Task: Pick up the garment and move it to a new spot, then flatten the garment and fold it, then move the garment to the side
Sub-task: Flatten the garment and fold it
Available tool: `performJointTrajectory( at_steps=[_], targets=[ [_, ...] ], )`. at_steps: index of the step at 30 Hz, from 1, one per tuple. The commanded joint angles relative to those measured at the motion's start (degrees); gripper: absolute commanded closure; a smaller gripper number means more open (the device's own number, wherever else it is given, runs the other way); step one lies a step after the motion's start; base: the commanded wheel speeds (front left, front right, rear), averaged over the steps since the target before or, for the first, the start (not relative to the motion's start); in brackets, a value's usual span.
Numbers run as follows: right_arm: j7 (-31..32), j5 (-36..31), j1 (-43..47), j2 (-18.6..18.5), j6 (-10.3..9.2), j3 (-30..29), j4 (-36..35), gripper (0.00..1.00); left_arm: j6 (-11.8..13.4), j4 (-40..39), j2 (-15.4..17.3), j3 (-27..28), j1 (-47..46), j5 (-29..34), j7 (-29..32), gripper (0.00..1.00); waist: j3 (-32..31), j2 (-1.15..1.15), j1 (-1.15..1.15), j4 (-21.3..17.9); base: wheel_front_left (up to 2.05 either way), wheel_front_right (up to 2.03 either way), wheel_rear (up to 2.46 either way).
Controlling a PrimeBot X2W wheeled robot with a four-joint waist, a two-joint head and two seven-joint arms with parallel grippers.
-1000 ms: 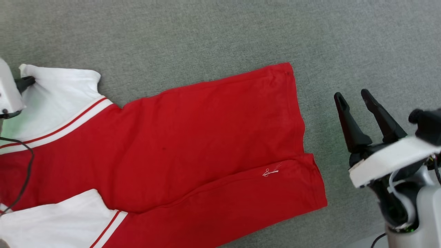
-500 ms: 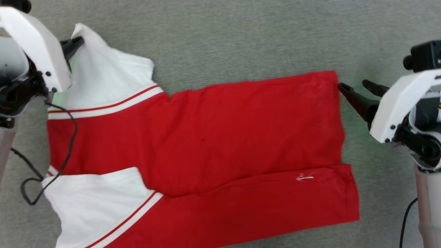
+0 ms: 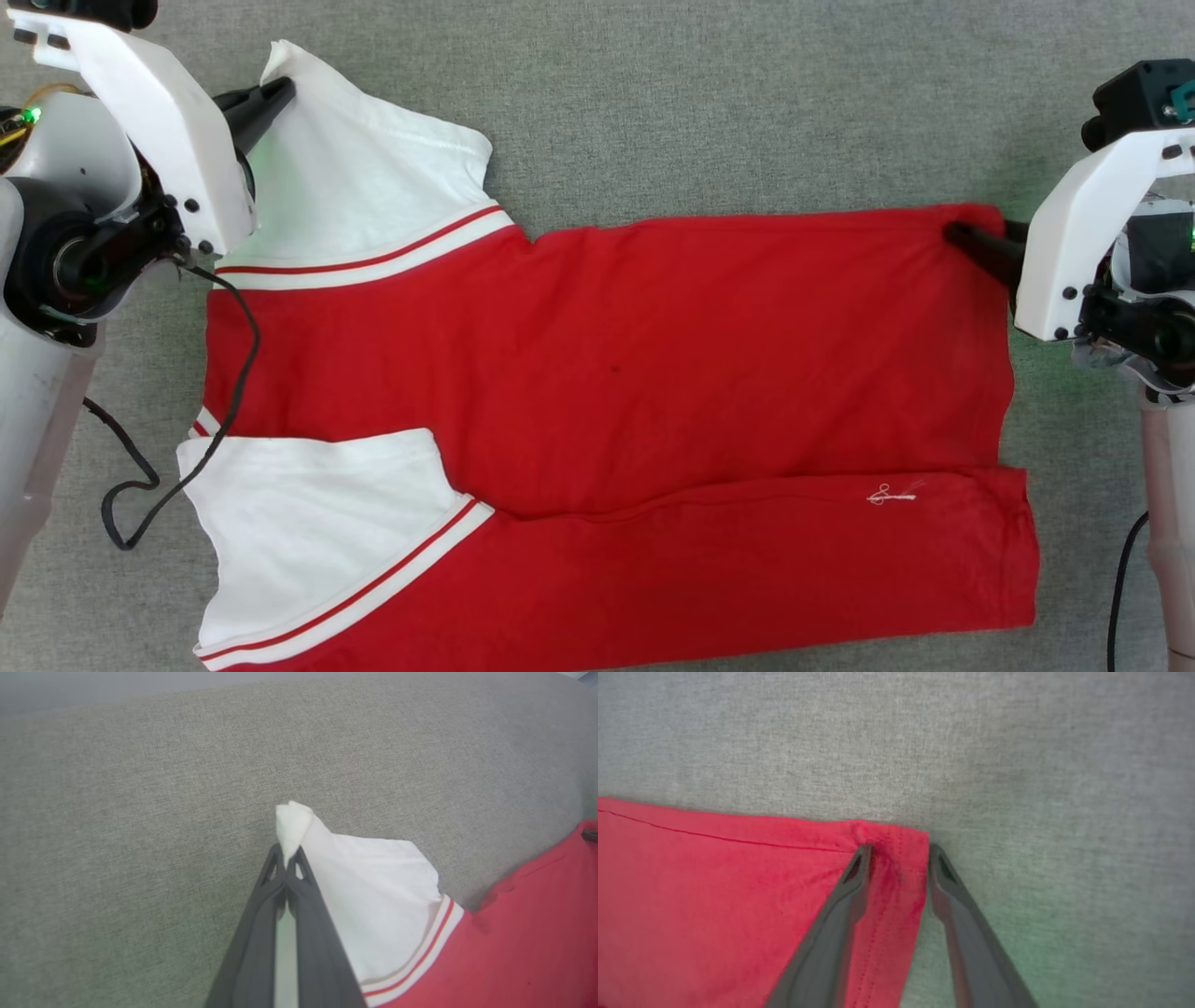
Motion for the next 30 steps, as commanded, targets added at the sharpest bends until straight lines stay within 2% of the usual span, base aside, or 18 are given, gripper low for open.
performJointTrajectory(
  at_steps=[1,6,12,17,25,30],
  targets=[
    [2.09,-0.09,2.85,1.63,-0.03,1.68,3.28,1.0,-0.46,0.22,-0.21,-0.01,-0.06,0.31,-0.53,1.0,-0.26,0.0,0.0,-0.05,0.0,0.0,0.0],
    [2.68,-0.5,2.26,0.75,-0.03,2.82,3.14,1.0,-0.57,1.01,-0.59,0.91,1.57,-1.07,-2.12,1.0,-1.79,0.0,0.0,-0.51,0.0,0.0,0.0],
    [-1.24,-0.86,1.74,-1.1,-0.03,2.77,-0.19,1.0,-0.7,1.13,0.04,2.79,4.61,-2.42,-5.35,1.0,-5.29,0.0,0.0,-0.37,0.0,0.0,0.0],
    [-3.54,-0.74,4.34,-2.55,-0.03,2.1,-3.56,1.0,0.16,-0.38,0.92,4.73,9.64,-3.47,-8.78,1.0,-9.44,0.0,0.0,0.5,0.0,0.0,0.0],
    [-4.98,0.39,14.52,-2.98,-0.03,0.38,-8.13,1.0,3.1,-5.65,2.22,7.61,25.06,-6.09,-14.33,1.0,-17.84,0.0,0.0,2.45,0.0,0.0,0.0],
    [-5.88,1.32,22.84,-1.49,-0.03,-1.84,-9.55,1.0,5.12,-9.23,1.64,9.54,36.91,-10.09,-16.42,1.0,-21.07,0.0,0.0,3.66,0.0,0.0,0.0]
  ],
)
